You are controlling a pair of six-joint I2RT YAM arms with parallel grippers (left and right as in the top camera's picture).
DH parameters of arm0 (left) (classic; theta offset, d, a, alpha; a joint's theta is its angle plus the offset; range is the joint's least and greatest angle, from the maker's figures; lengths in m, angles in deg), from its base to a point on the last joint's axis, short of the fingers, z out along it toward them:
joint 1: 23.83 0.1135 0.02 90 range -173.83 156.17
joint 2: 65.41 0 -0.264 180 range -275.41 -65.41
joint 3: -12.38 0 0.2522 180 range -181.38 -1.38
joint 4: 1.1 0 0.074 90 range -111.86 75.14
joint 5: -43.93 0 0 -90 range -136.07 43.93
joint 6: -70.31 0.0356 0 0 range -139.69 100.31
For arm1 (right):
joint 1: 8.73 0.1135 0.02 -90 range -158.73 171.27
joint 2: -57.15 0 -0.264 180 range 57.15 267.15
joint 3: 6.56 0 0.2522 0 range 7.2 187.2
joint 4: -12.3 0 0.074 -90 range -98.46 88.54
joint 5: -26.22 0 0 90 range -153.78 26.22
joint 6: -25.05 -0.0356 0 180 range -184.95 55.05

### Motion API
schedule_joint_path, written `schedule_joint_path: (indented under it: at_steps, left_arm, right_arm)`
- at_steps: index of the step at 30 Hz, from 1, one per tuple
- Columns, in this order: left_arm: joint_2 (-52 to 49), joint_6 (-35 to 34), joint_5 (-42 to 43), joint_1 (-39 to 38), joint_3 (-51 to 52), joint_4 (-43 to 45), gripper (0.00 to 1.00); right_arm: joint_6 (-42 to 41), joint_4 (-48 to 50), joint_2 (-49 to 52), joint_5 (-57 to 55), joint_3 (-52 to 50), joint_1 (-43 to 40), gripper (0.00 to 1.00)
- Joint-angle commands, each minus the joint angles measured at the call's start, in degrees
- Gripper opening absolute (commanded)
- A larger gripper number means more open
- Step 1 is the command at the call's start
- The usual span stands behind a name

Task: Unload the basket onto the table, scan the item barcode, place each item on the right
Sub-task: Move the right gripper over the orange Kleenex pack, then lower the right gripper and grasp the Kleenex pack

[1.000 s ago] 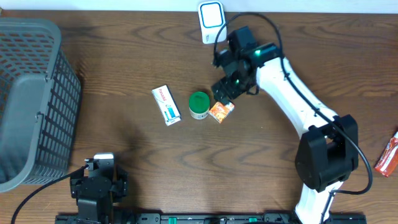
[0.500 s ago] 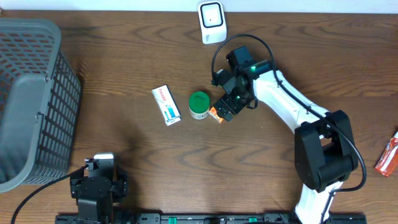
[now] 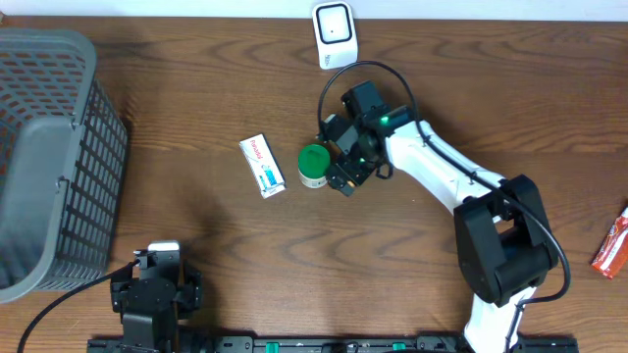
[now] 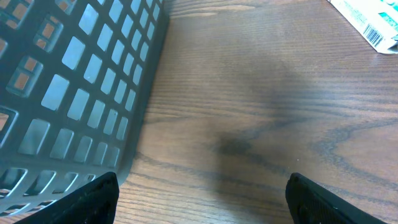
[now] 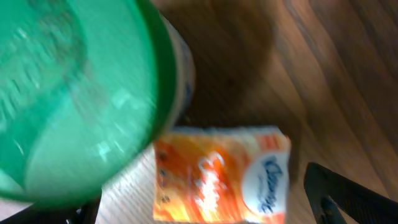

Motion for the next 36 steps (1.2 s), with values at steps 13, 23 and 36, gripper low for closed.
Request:
schedule_joint_path:
  at_steps: [13,23,36]
  left_arm:
    - [0.1,-0.5,-0.2,0.2,-0.5,-0.1,0.86]
    - [0.1,-0.5,-0.2,0.2,-0.5,-0.1,0.86]
    - [0.1,-0.5,-0.2,0.2,-0.5,-0.1,0.86]
  right_arm:
    - [-0.3,2.1,5.2,-2.6,-0.4,1.4,0.99]
    - [-4.5,0.3,5.1,-2.5,-0.4,1.4,0.65]
    - [-21.7,-14.5,0.9,-1.7,8.8,1.5,0.68]
